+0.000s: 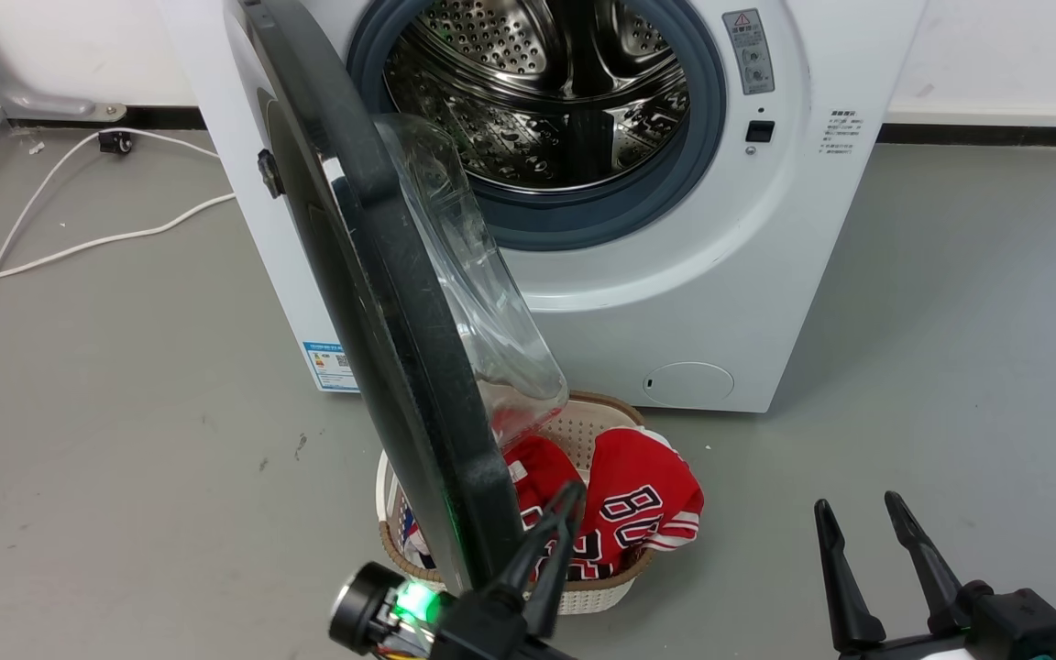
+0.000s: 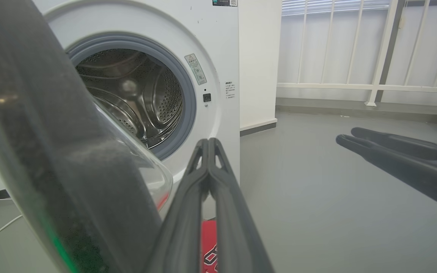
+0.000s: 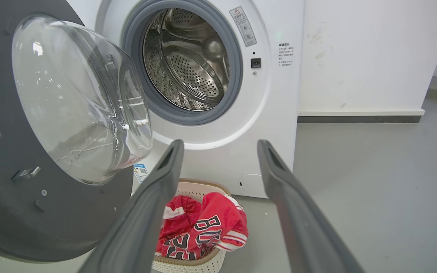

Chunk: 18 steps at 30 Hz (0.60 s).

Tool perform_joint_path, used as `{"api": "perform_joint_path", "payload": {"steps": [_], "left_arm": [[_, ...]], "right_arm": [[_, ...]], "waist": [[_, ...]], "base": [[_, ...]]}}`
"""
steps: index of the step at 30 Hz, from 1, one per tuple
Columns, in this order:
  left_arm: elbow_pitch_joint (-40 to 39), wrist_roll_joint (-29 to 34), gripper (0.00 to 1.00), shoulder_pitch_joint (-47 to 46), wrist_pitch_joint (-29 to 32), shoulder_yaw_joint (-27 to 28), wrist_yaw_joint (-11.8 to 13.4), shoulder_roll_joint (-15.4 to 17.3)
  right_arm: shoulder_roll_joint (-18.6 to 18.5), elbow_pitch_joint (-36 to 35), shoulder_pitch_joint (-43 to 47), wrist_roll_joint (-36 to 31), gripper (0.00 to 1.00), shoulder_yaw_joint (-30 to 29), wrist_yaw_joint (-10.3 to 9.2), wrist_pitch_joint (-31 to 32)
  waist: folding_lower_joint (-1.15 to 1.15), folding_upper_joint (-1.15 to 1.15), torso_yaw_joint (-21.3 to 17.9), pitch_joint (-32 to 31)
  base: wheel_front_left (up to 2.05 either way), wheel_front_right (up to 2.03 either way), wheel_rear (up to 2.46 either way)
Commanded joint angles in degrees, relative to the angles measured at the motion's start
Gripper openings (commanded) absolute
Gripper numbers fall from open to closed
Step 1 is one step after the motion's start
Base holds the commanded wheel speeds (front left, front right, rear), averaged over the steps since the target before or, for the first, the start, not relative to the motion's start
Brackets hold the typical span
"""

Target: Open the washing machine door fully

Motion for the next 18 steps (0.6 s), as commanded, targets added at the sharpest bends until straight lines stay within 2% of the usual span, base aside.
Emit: {"api": "perform_joint_path", "payload": {"steps": [1,11,18], "left_arm": [[0.3,-0.2,0.00,-1.0,-0.1,1.4,0.4,-0.1],[2.1,0.2,0.00,-0.1,-0.1,5.1,-0.1,0.1],[1.2,0.3,0.00,1.2,-0.1,6.8,0.5,0.1]], "right_arm": [[0.2,0.1,-0.7,0.2,1.00,0.1,-0.02,-0.1],[0.2,0.3,-0.9,0.6,1.00,0.5,-0.02,-0.1],[0.2,0.3,-0.5,1.1,1.00,1.0,-0.02,-0.1]], "waist": [[0.00,0.00,0.0,0.0],[0.00,0.00,0.7,0.6],[0.00,0.00,2.3,0.9]], "base": [[0.00,0.00,0.00],[0.00,0.00,0.00],[0.00,0.00,0.00]]}}
